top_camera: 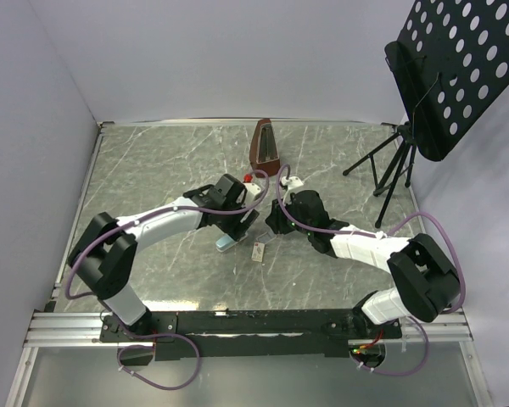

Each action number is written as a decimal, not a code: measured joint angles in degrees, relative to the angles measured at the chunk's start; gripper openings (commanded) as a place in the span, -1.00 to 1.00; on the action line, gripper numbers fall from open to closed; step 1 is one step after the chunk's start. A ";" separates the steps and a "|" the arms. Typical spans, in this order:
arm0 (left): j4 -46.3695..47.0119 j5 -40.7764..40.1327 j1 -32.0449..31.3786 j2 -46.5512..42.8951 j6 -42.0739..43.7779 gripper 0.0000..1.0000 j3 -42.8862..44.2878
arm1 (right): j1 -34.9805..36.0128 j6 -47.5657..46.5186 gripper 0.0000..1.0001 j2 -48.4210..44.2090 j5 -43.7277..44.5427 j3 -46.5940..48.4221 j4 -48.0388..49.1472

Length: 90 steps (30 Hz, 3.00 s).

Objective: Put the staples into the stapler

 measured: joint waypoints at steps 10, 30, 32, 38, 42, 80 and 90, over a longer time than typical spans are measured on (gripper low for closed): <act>-0.17 0.55 0.00 6.38 1.97 -0.05 0.00 | -0.17 0.37 -0.18 -0.20 -0.02 -0.13 0.28; -0.37 -7.85 20.15 0.72 1.16 -0.23 -4.20 | -0.61 0.59 -0.18 -0.20 -0.09 -0.13 0.37; -0.39 -8.48 20.72 0.74 1.16 -0.16 -4.20 | -0.66 0.57 -0.18 -0.20 -0.09 -0.13 0.37; -0.44 -8.83 21.64 2.27 0.09 0.37 -4.20 | -0.72 0.59 -0.18 -0.20 -0.04 -0.15 0.37; -0.44 -8.68 21.64 1.95 -0.98 0.69 -4.20 | -0.74 0.61 -0.18 -0.57 0.04 -0.28 0.35; 20.04 -39.85 29.42 -92.63 -17.29 0.99 -29.03 | -5.20 0.15 0.99 -58.60 42.16 3.96 -37.00; 21.09 -39.45 29.51 -92.63 -16.68 0.99 -32.15 | -5.20 -3.61 0.99 -59.43 42.73 2.89 -36.15</act>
